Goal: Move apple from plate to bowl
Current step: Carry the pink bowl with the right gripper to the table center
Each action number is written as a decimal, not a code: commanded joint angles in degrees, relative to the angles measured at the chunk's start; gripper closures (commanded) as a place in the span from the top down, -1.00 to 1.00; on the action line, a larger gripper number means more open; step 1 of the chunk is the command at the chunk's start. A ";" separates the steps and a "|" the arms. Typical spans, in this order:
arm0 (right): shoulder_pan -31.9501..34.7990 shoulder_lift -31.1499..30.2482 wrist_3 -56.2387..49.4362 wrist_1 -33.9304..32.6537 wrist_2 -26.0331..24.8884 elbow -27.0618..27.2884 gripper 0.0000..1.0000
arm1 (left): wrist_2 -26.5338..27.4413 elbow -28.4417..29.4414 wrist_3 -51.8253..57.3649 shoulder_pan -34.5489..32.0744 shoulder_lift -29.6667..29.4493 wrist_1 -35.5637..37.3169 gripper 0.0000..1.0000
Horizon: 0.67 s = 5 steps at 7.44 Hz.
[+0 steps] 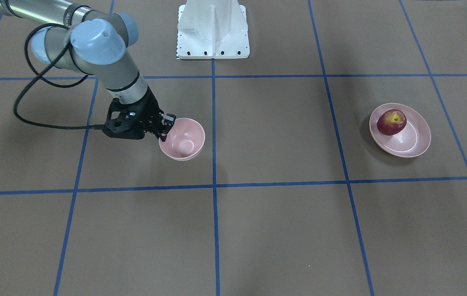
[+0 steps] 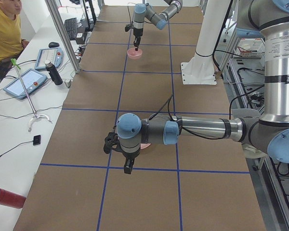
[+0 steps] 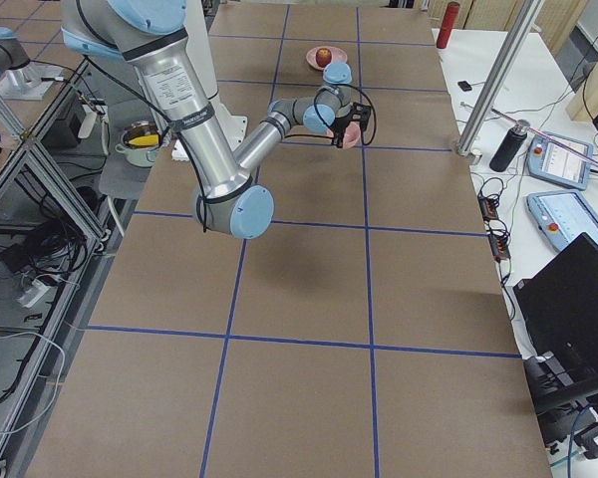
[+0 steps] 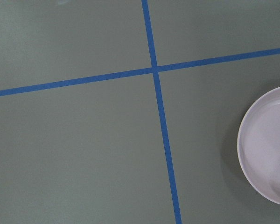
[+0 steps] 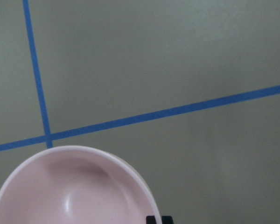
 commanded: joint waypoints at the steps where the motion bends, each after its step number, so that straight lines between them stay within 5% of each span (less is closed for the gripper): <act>1: -4.50 3.78 2.97 0.33 -4.33 -4.67 -1.00 | 0.00 -0.02 -0.02 0.01 -0.03 -0.14 0.96; 5: -7.06 3.70 2.98 4.27 -6.19 -6.60 -0.96 | -0.09 -0.02 -0.02 0.01 0.06 -0.14 0.96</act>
